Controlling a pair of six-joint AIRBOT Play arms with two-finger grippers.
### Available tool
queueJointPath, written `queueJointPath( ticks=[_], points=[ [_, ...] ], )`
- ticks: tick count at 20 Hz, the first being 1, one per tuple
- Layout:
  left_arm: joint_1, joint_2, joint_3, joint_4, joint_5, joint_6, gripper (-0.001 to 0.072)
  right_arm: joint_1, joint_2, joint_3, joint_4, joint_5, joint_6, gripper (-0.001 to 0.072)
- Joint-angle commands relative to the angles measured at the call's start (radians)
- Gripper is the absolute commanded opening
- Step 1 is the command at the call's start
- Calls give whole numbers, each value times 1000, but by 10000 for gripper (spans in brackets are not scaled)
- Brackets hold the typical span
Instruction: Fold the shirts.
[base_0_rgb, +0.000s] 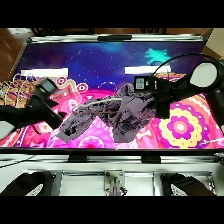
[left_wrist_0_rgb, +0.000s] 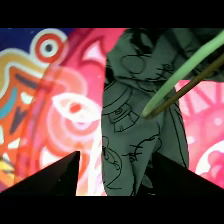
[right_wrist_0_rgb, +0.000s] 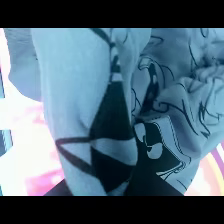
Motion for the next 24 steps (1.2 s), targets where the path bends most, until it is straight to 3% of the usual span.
queueJointPath(
  ticks=[1, 2, 3, 5, 9, 14, 16, 18, 20, 24],
  points=[
    [190, 22, 16, 5, -67, -428, 510, 2, 48, 0, -40, -3, 155, 88],
    [238, 18, -1, -8, -105, -528, 510, 2, 57, 0, -42, -4, 176, 88],
    [278, 16, -32, -45, -115, -563, 510, 2, 66, 0, -47, -6, 194, 88],
    [331, 1, -108, -209, -111, -534, 511, 2, 80, 0, -46, -16, 214, 87],
    [277, -123, -240, -734, 19, -373, 550, 2, 100, 0, -43, -95, 267, 87],
    [53, -385, -233, -1188, 285, -187, 560, 2, 100, 0, -44, -94, 267, 87],
    [4, -485, -208, -1384, 312, -71, 608, 2, 100, 0, -44, -94, 272, 87],
    [-12, -563, -163, -1588, 299, 70, 610, 2, 100, 0, -44, -93, 282, 87],
    [-10, -605, -116, -1696, 295, 153, 609, 2, 100, 0, -44, -93, 286, 87],
    [-21, -675, -38, -1699, 285, 175, 609, 2, 100, 0, -44, -94, 285, 88]
  ],
)
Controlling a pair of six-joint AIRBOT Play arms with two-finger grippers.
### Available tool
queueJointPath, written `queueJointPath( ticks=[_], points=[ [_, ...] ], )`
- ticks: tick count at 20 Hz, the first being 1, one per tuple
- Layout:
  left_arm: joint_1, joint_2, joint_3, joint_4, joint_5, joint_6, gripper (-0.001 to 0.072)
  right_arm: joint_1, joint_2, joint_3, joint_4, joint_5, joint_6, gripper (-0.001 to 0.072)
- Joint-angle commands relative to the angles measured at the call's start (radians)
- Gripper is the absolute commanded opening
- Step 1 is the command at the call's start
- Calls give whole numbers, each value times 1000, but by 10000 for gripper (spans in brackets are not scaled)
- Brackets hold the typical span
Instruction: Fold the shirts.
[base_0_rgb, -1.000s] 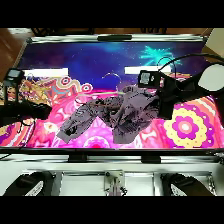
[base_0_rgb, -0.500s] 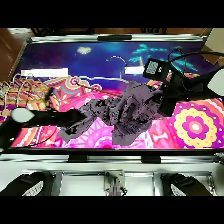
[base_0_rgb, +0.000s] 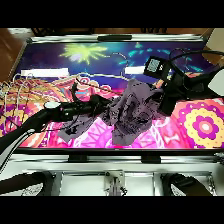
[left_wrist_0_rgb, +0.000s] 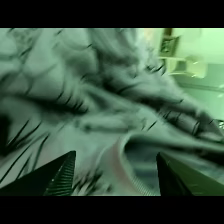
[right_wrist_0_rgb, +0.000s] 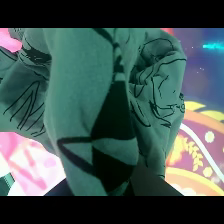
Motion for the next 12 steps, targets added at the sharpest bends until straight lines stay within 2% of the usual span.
queueJointPath(
  ticks=[1, 5, 6, 9, 10, 11, 12],
  points=[
    [-19, -76, 61, -93, -43, 79, 609, 0, 1, 0, 0, 0, 3, 88],
    [-24, -114, 66, -50, -203, 112, 579, 0, 1, 0, -1, -1, 3, 88],
    [-24, -114, 66, -19, -214, 112, 492, 0, 1, 0, -3, -1, 3, 88],
    [-22, -114, 65, 42, -232, 111, 455, 0, 1, 0, -3, -2, 3, 88],
    [-20, -114, 65, 51, -230, 111, 320, 0, 1, 0, -3, -4, 3, 88],
    [-17, -115, 65, 52, -229, 112, 225, 0, 1, 0, -3, -8, 3, 88],
    [-11, -115, 66, 52, -228, 112, 203, 0, 1, 0, -3, -14, 3, 88]
  ],
)
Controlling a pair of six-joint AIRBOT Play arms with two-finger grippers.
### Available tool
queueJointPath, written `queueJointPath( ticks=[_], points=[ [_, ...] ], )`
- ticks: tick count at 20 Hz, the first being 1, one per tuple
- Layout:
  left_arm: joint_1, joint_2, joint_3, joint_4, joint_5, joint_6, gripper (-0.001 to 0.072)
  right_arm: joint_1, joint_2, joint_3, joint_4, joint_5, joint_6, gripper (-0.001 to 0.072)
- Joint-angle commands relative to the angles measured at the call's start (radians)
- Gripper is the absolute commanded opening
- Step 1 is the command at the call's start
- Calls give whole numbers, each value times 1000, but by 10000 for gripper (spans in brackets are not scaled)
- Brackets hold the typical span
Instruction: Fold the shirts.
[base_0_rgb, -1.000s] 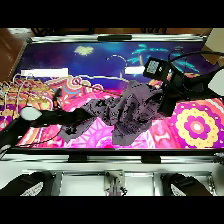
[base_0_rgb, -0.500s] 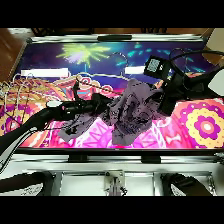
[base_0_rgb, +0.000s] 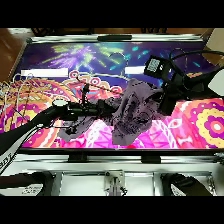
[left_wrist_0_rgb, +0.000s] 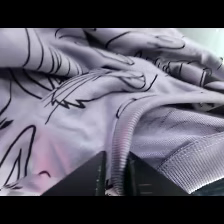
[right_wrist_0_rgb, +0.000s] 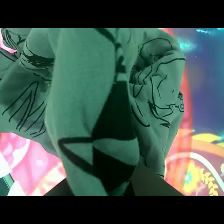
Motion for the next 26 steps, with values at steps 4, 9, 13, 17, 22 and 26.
queueJointPath(
  ticks=[4, 9, 13, 17, 22, 26],
  points=[
    [18, -3, 2, 47, -21, 37, 67, 0, 1, 0, 0, -19, 0, 88],
    [156, 53, 3, 47, -17, 69, 64, 0, 1, 0, 1, -18, 0, 89],
    [390, 146, 3, 47, -18, 61, 64, 0, 1, 0, 37, -16, -10, 88],
    [525, 191, 17, 46, -21, 58, 64, 0, 1, 0, 77, -7, -35, 87],
    [588, 205, 65, 46, -20, 47, 64, 0, 1, 0, 63, 9, -36, 86],
    [589, 205, 155, 46, -35, 47, 64, 0, -3, 0, 63, 46, -35, 86]
  ],
)
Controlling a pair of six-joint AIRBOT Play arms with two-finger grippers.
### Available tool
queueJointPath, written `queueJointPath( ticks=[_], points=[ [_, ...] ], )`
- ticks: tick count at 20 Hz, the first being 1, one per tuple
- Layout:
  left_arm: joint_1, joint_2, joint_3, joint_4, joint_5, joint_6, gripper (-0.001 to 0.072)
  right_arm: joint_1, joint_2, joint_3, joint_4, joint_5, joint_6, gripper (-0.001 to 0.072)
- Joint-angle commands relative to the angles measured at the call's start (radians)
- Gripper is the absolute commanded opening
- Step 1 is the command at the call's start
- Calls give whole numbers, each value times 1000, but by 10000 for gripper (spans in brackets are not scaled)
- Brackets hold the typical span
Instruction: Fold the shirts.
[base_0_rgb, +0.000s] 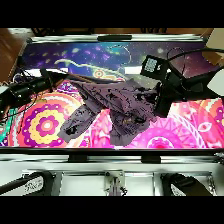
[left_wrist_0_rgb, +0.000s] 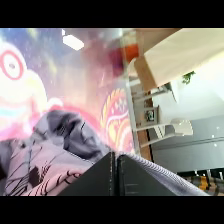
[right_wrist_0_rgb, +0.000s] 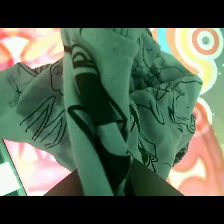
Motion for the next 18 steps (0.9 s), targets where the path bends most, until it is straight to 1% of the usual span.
queueJointPath(
  ticks=[1, 5, 9, 12, 14, 15, 18],
  points=[
    [13, 3, 82, -2, -12, -3, 64, -1, -8, -2, -7, 37, -2, 85],
    [13, 6, 163, -1, -87, 13, 64, -1, -59, -5, -8, 36, 0, 85],
    [19, 39, 171, 2, -89, 53, 64, -1, -107, -5, -26, 29, 26, 85],
    [19, 66, 171, 35, -89, 58, 64, -1, -136, -5, -51, 18, 60, 85],
    [19, 83, 171, 84, -89, 88, 64, -1, -150, -5, -53, 15, 60, 85],
    [19, 87, 171, 97, -88, 88, 64, -1, -154, -5, -54, 15, 60, 84],
    [15, 88, 171, 96, -89, 100, 64, -1, -154, -5, -67, 23, 53, 84]
  ],
)
